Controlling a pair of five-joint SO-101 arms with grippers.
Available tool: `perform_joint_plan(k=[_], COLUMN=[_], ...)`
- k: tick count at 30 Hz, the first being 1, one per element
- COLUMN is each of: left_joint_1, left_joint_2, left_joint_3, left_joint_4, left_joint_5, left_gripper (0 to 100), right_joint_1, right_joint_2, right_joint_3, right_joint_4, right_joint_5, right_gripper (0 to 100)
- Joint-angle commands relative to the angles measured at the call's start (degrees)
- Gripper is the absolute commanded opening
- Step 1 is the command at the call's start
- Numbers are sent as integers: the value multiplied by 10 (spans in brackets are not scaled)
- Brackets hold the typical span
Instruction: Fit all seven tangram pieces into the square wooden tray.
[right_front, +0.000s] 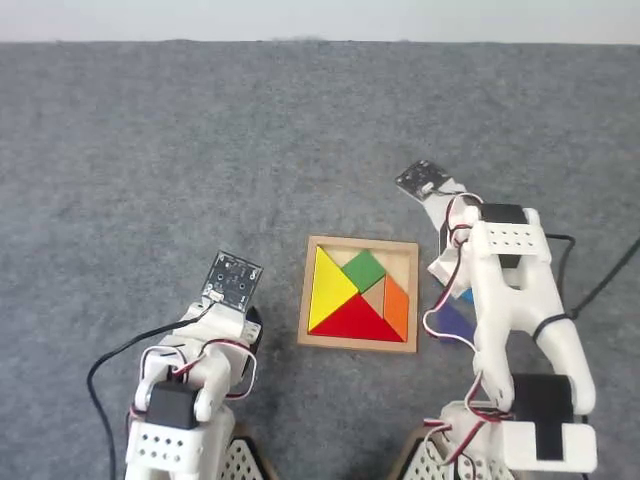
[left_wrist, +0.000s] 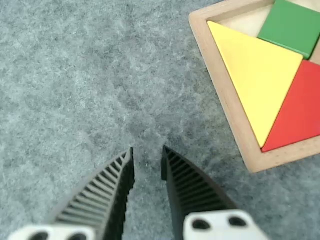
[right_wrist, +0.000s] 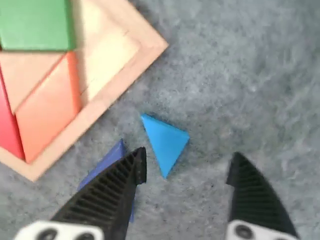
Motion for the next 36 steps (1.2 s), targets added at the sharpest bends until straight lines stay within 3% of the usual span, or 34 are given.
perform_joint_plan(k=[1,8,12,26,36], left_joint_1=[1,1,1,1,1], left_joint_2=[-1,-1,-1,-1,-1], left_joint_3=[-4,-4,-4,-4,-4], left_joint_4=[3,3,3,3,3], left_joint_5=[4,4,4,4,4], left_gripper=[88,88,88,88,88], right_joint_1=[5,4,5,0,-28], right_joint_2=[-27,-21,-7,-7,-117], right_joint_3=[-33,-32,-27,-15,123], right_joint_4=[7,7,15,15,-44], right_joint_5=[22,18,-32,-33,-35], right_gripper=[288,274,214,214,214])
